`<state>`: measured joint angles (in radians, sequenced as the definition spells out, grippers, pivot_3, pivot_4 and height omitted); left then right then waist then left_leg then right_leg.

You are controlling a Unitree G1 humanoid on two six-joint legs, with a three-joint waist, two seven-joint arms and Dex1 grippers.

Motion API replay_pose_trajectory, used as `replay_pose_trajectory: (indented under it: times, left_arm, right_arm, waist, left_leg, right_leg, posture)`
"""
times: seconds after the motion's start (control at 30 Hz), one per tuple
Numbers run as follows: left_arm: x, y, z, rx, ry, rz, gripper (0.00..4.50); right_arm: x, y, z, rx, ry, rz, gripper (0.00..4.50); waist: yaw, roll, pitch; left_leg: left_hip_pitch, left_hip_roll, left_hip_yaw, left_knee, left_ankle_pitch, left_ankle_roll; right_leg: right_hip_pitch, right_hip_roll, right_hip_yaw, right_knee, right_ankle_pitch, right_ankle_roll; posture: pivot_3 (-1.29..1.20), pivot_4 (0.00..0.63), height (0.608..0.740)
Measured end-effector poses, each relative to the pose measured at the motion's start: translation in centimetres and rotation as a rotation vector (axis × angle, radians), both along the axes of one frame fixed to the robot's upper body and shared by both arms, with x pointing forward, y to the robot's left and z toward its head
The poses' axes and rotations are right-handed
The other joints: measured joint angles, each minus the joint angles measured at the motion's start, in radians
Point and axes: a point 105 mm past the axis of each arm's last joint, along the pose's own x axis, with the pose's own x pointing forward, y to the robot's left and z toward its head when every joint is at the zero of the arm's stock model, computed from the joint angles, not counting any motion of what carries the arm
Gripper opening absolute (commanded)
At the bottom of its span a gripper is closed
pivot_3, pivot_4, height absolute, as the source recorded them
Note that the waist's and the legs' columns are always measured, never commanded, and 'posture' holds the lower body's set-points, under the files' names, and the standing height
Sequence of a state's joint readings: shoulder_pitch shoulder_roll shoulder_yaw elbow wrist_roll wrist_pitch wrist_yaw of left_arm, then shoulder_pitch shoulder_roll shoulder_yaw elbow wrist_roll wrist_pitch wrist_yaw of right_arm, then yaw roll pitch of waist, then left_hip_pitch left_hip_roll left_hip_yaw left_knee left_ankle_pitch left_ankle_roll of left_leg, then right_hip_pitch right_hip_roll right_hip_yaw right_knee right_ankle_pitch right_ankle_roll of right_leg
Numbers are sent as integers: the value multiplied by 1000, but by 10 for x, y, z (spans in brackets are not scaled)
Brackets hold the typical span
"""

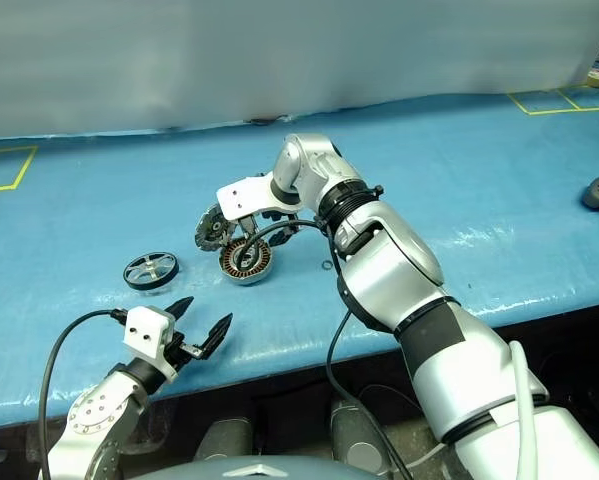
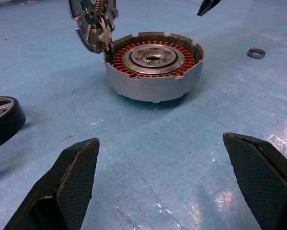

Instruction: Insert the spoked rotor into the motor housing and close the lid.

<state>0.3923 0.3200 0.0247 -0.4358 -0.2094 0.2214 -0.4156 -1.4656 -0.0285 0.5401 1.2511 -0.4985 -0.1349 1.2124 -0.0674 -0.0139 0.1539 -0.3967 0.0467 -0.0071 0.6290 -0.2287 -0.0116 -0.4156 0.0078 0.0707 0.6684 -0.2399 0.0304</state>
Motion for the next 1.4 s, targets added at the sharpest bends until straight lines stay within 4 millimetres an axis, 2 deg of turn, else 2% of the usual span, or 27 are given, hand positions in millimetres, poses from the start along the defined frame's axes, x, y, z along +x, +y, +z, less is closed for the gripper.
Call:
replay_pose_trajectory:
  times: [0.33, 0.57, 0.8, 0.9, 1.0, 1.1, 1.2, 1.4]
  left_arm:
    - [5, -3, 3, -5, -2, -31, 4500]
    - [6, -4, 2, -6, 10, -37, 4500]
    - [5, -7, 1, -8, 13, -44, 4500]
    - [5, -8, 0, -11, 15, -45, 4500]
    - [4, -9, -1, -19, 20, -40, 4500]
    - [3, -11, -2, -22, 18, -35, 4500]
    - [4, -12, -2, -26, 9, -22, 4500]
    - [0, -10, -5, -30, 15, 9, 4500]
  right_arm:
    - [-14, 6, -12, 11, 62, 75, 4464]
    - [-32, 15, -20, 30, 124, 155, 4464]
    - [-37, 17, -21, 17, 130, 170, 4464]
    - [-32, 12, -25, -7, 119, 138, 4464]
    - [-17, -4, -31, -51, 88, 52, 4464]
    - [5, -20, -24, -84, -13, -52, 4464]
    - [18, -30, -18, -77, -71, -132, 4464]
    - [24, -40, -23, -79, -80, -204, 4464]
  waist:
    - [0, 0, 0]
    - [1, 0, 0]
    - [1, 0, 0]
    - [1, 0, 0]
    - [1, 0, 0]
    - [0, 0, 0]
    - [-3, 0, 0]
    - [-2, 0, 0]
  left_leg:
    - [0, 0, 0, 0, 0, 0]
    - [1, 0, 0, 1, 0, 0]
    - [1, 0, 0, 3, 0, 0]
    - [2, 0, 0, 3, 0, 0]
    - [2, 0, 0, 4, 0, -1]
    - [1, 0, 0, 4, 0, -1]
    - [2, 0, 0, 2, 0, -1]
    - [2, 0, 0, 1, 0, 0]
  right_leg:
    - [1, 0, 0, 0, 0, 0]
    - [1, 0, 0, 2, 0, 0]
    - [1, 0, 0, 4, 0, 0]
    - [1, 0, 0, 5, 0, 0]
    - [1, 0, 0, 5, 0, 0]
    - [0, 0, 0, 5, -1, -1]
    - [0, 0, 0, 5, -1, -1]
    - [-1, 0, 0, 6, -1, -2]
  posture:
    - [0, 150, 740]
    - [0, 150, 740]
    - [0, 150, 740]
    - [0, 150, 740]
    - [0, 150, 740]
    - [0, 150, 740]
    - [0, 150, 740]
    - [0, 150, 740]
